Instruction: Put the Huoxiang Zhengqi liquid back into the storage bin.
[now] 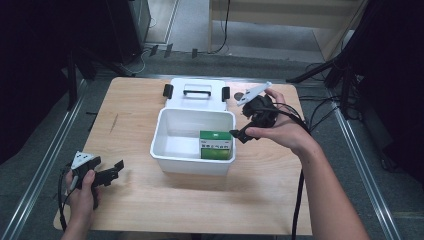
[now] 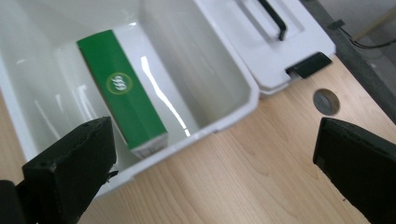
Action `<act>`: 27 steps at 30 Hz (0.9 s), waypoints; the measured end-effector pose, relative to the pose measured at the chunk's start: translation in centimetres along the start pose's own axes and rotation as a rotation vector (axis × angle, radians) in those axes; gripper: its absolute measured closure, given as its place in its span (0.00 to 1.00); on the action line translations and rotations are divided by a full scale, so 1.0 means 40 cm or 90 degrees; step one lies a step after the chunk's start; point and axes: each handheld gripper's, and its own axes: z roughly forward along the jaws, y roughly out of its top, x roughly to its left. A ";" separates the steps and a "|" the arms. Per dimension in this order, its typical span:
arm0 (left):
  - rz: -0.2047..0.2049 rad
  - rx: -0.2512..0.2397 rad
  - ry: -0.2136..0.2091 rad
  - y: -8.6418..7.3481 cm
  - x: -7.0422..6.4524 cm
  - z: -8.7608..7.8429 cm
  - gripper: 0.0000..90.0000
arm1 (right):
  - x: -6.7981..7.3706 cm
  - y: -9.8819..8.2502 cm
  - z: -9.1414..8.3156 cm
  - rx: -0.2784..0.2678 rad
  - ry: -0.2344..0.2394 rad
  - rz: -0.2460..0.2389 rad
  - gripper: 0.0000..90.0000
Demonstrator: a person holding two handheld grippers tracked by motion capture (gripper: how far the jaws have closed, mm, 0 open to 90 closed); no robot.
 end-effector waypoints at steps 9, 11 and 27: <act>0.001 0.000 0.001 0.000 -0.001 0.000 0.10 | -0.033 -0.123 -0.033 -0.093 -0.086 0.110 0.00; 0.004 0.001 0.002 0.000 -0.001 0.000 0.10 | -0.036 -0.145 -0.037 -0.112 -0.103 0.133 0.00; 0.009 0.004 0.004 -0.001 -0.003 -0.001 0.10 | -0.026 -0.345 -0.039 -0.202 -0.176 0.250 0.00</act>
